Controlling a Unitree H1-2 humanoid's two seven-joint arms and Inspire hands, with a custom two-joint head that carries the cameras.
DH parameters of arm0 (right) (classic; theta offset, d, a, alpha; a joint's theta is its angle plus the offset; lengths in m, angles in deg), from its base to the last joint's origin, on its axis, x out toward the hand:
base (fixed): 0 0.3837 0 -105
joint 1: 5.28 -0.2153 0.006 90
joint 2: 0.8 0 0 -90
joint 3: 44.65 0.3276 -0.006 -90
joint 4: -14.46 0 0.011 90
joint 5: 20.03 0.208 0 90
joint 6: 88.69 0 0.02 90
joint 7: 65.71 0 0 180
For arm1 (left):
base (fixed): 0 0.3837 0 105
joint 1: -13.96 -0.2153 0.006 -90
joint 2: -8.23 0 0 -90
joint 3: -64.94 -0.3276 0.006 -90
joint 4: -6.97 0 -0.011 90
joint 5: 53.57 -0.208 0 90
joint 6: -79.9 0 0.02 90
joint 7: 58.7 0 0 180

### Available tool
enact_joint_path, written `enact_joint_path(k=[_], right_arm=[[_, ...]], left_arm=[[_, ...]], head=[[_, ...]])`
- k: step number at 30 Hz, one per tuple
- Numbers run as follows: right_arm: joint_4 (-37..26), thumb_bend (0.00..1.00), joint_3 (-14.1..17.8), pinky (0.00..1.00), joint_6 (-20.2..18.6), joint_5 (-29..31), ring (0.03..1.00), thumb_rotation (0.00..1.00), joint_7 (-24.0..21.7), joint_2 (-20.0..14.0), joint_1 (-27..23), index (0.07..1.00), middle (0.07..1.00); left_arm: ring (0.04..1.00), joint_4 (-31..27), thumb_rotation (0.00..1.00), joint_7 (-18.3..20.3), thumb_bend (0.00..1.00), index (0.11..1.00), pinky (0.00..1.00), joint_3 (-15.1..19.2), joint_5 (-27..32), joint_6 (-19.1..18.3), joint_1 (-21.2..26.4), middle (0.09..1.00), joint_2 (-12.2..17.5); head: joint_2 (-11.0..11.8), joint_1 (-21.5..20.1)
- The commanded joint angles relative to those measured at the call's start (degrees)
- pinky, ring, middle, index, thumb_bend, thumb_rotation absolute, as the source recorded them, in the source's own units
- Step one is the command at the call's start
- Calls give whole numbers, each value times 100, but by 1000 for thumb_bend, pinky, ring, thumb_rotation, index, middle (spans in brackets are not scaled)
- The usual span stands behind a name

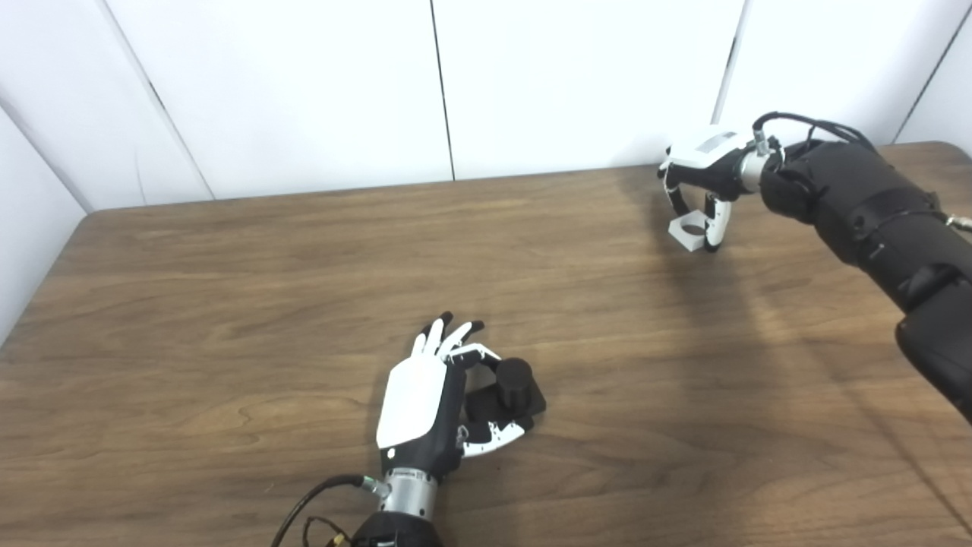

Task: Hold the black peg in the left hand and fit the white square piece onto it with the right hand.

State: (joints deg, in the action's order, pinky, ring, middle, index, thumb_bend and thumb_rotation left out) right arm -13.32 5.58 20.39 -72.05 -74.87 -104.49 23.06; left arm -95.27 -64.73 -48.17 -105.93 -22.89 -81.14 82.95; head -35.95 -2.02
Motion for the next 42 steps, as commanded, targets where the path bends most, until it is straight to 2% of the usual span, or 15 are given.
enact_joint_path(k=[1,5,8,18,23,29,33,42], right_arm=[[-220,525,142,988,-7,151,1000,137,50,-73,-171,487,895],[-605,525,323,989,-54,284,997,138,-81,-155,-30,487,891],[-1138,525,509,998,-182,351,1000,139,-286,-244,146,487,895],[-3350,525,1014,1000,-698,533,1000,139,-1469,-516,729,487,897],[-4372,525,1189,995,-826,610,999,140,-2007,-568,960,488,890],[-5730,525,1372,993,-1002,867,995,138,-2649,-520,1286,489,877],[-6525,525,1446,1000,-1301,1073,1000,136,-3175,-396,1450,489,884],[-7552,525,1406,999,-1608,1201,1000,140,-3926,-173,1561,490,894]], left_arm=[[1000,151,72,50,519,485,1000,30,-209,-192,-25,889,48],[1000,150,70,79,519,485,1000,58,-113,-161,-13,892,50],[1000,155,69,84,519,485,1000,79,-70,-148,-9,893,55],[1000,125,68,158,520,486,1000,92,-20,-118,-4,894,119],[1000,84,69,219,520,486,1000,102,-79,-156,-17,892,145],[1000,76,68,231,520,485,1000,128,-46,-130,-36,892,159],[1000,90,67,238,520,485,1000,134,15,-101,-42,896,147],[1000,126,67,220,519,485,1000,120,27,-94,-37,896,113]], head=[[-4,-5],[-4,-16],[-6,-18],[-45,-22],[-58,-47],[-85,-68],[-97,-60],[-115,-63]])
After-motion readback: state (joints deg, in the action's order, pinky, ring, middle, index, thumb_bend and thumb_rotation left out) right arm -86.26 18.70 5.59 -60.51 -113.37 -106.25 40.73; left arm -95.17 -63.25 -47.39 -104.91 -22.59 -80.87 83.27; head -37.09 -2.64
